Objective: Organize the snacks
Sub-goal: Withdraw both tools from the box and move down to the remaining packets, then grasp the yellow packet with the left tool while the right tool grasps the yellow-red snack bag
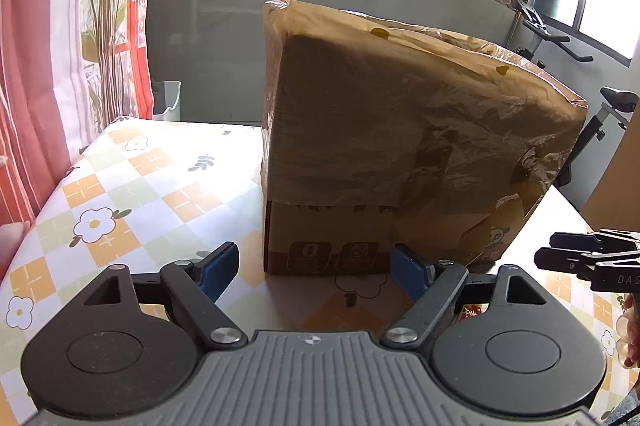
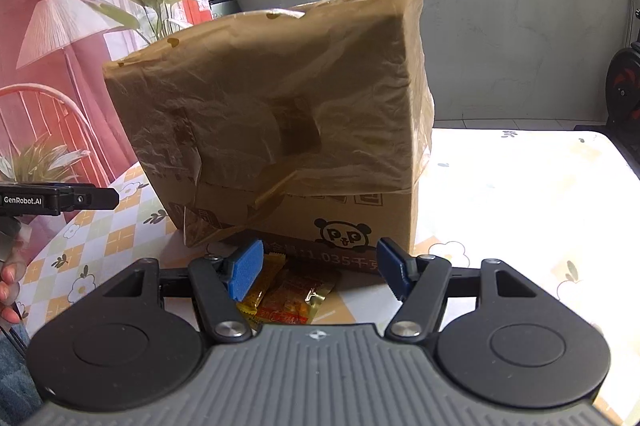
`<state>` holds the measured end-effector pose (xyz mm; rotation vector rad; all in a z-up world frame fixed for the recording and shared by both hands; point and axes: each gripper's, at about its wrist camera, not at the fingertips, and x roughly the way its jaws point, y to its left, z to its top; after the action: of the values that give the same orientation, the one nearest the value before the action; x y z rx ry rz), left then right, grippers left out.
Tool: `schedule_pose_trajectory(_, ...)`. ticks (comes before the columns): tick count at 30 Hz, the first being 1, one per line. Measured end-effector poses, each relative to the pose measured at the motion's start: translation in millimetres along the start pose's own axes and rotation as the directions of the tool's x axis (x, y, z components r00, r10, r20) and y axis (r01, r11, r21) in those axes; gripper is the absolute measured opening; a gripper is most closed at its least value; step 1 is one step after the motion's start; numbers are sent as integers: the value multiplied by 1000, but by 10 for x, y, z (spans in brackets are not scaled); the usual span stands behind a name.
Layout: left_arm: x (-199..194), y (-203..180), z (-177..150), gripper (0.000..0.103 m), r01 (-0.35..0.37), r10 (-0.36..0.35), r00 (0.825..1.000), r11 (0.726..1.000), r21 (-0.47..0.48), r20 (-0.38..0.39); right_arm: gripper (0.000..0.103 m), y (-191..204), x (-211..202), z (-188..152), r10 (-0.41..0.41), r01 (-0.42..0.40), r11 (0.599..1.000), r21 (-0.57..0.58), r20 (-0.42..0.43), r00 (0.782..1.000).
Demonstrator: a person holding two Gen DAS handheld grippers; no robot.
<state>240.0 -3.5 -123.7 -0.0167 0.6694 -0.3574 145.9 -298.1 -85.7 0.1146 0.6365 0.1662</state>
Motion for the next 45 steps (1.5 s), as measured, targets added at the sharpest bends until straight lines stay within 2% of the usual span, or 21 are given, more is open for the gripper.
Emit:
schedule_pose_trajectory(8, 229, -70, -78, 84, 17, -16, 999, 1000, 15, -41, 66, 42, 532, -147, -91, 85, 995, -55, -106, 990)
schedule_pose_trajectory(20, 353, -85, -158, 84, 21, -22, 998, 1000, -15, -67, 66, 165, 952, -164, -79, 69, 996, -62, -174, 982)
schedule_pose_trajectory(24, 360, -105, -174, 84, 22, -23, 997, 1000, -17, -74, 68, 283, 1013, -185, -111, 88, 988, -130, -184, 977)
schedule_pose_trajectory(30, 395, -170, -200, 84, 37, -38, 995, 999, -12, -91, 64, 250, 922, -276, -123, 94, 982, -167, -176, 977)
schedule_pose_trajectory(35, 469, -353, -233, 84, 106, -102, 986, 994, 19, -129, 62, 133, 731, -405, -123, 95, 979, -183, -149, 981)
schedule_pose_trajectory(41, 599, -643, -260, 84, 133, -124, 979, 990, 41, -164, 67, -94, 465, -654, -114, 103, 983, -151, -67, 991)
schedule_pose_trajectory(45, 727, -924, -282, 84, 146, -126, 973, 985, 91, -195, 68, -132, 427, -668, -103, 94, 986, -138, -55, 993)
